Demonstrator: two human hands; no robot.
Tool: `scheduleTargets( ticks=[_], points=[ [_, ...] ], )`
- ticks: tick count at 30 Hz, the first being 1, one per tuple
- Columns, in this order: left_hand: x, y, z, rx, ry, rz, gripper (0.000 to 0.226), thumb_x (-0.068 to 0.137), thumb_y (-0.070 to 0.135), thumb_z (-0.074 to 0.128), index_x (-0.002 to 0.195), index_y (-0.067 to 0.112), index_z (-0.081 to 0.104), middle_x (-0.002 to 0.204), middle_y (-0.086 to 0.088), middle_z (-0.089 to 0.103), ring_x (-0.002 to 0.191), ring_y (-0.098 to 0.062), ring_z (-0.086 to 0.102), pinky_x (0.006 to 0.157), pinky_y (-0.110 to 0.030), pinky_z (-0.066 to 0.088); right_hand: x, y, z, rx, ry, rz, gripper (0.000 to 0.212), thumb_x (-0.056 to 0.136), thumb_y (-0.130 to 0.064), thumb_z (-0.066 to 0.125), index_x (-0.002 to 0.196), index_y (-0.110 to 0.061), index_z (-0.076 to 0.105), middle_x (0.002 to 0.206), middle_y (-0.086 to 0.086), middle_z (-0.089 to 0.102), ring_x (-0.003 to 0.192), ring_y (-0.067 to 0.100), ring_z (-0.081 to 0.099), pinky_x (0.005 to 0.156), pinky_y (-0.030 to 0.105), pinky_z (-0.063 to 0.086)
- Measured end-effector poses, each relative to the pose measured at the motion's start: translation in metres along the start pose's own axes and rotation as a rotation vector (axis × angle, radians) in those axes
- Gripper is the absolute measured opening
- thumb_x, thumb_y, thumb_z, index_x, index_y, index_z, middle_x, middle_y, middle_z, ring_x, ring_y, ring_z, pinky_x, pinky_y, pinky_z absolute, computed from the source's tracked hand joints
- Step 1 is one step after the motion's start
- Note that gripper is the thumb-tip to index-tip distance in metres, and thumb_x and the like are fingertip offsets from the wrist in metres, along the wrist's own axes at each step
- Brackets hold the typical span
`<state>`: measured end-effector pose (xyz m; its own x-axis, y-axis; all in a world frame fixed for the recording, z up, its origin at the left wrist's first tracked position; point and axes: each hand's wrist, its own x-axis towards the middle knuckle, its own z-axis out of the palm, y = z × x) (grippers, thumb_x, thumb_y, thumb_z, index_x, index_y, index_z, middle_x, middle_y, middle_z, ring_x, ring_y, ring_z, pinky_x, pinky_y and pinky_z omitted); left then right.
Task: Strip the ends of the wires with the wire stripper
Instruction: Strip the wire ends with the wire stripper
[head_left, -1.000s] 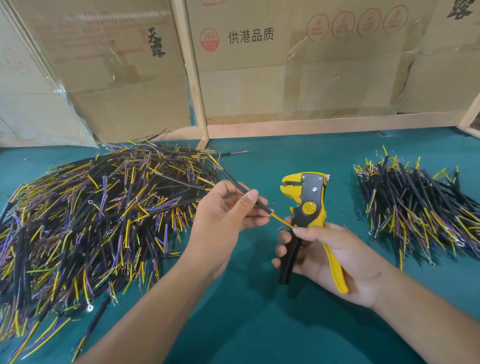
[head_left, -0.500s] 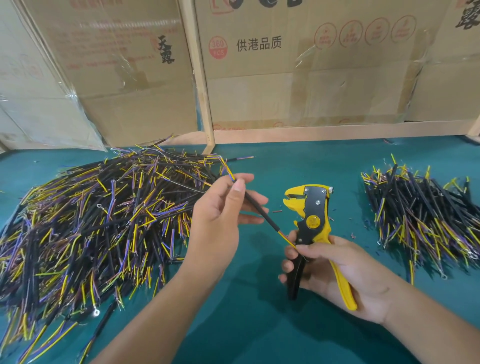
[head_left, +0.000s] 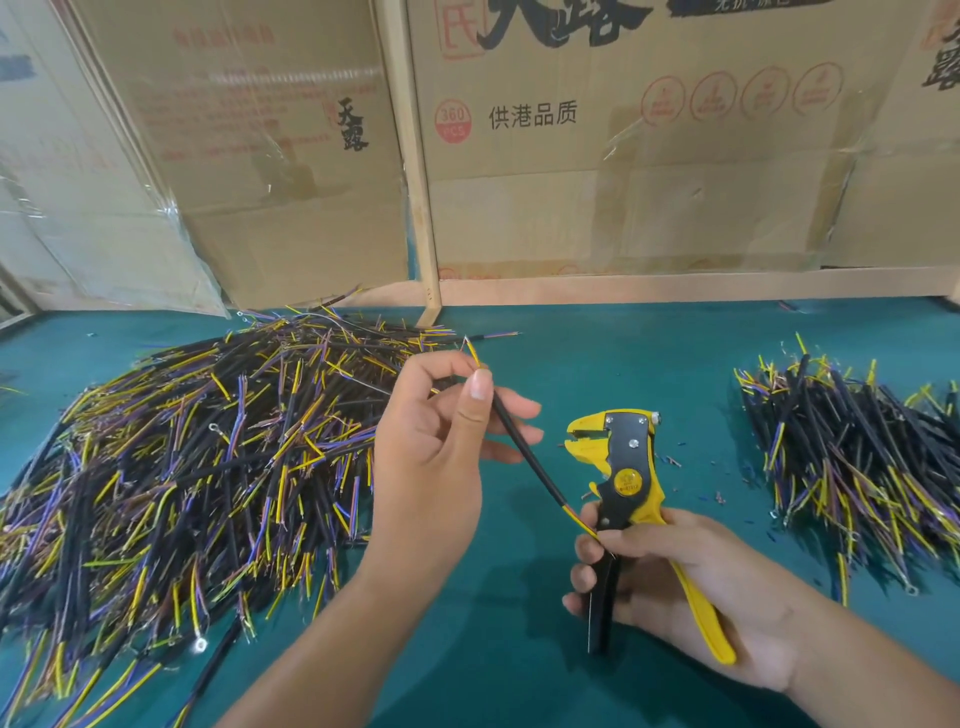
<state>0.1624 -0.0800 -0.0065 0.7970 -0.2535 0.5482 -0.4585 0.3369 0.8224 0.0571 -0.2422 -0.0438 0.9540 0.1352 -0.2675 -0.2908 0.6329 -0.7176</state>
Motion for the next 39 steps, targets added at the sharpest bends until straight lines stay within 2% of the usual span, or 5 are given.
scheduleTargets(
  ticks=[6,14,30,35,39],
  points=[
    [0.004,0.002,-0.004,0.015,0.04,0.036,0.01,0.099,0.023,0.051,0.095,0.016,0.045,0.077,-0.01,0.073,0.059,-0.026,0.069,0.053,-0.029,0.053,0.0,0.0,0.0,0.004,-0.01,0.019,0.024,0.075,0.001,0.072,0.099,-0.001,0.067,0.084,0.019,0.052,0.074,0.036,0.055,0.08,0.054,0.053],
    [0.007,0.005,-0.007,-0.043,-0.007,-0.037,0.01,0.093,0.017,0.057,0.098,0.009,0.052,0.086,-0.009,0.072,0.069,-0.022,0.067,0.065,-0.036,0.059,0.0,-0.002,0.001,0.035,-0.004,0.031,0.028,0.075,-0.001,0.073,0.101,-0.002,0.064,0.085,0.02,0.052,0.072,0.036,0.053,0.078,0.054,0.053],
    [0.007,0.012,-0.008,-0.045,-0.046,-0.019,0.01,0.095,0.01,0.054,0.104,0.008,0.055,0.096,-0.009,0.074,0.079,-0.024,0.072,0.068,-0.032,0.059,0.001,-0.006,-0.002,0.037,0.041,-0.018,0.041,0.065,-0.006,0.081,0.102,-0.001,0.065,0.086,0.021,0.054,0.074,0.038,0.056,0.077,0.056,0.054],
    [0.008,0.011,-0.012,0.129,-0.07,0.065,0.004,0.098,0.011,0.055,0.1,0.011,0.059,0.096,-0.004,0.072,0.077,-0.021,0.069,0.072,-0.028,0.057,0.0,-0.005,-0.002,0.014,0.003,-0.079,0.038,0.068,-0.008,0.08,0.101,-0.001,0.065,0.085,0.021,0.053,0.075,0.038,0.055,0.079,0.056,0.053],
    [0.008,0.009,-0.019,0.373,-0.11,0.138,0.016,0.099,0.015,0.052,0.098,0.027,0.062,0.096,0.006,0.071,0.083,-0.016,0.067,0.079,-0.03,0.056,-0.004,-0.007,0.001,-0.031,-0.042,-0.12,0.034,0.072,-0.011,0.078,0.103,-0.001,0.067,0.085,0.02,0.053,0.076,0.038,0.056,0.079,0.055,0.053]
  ],
)
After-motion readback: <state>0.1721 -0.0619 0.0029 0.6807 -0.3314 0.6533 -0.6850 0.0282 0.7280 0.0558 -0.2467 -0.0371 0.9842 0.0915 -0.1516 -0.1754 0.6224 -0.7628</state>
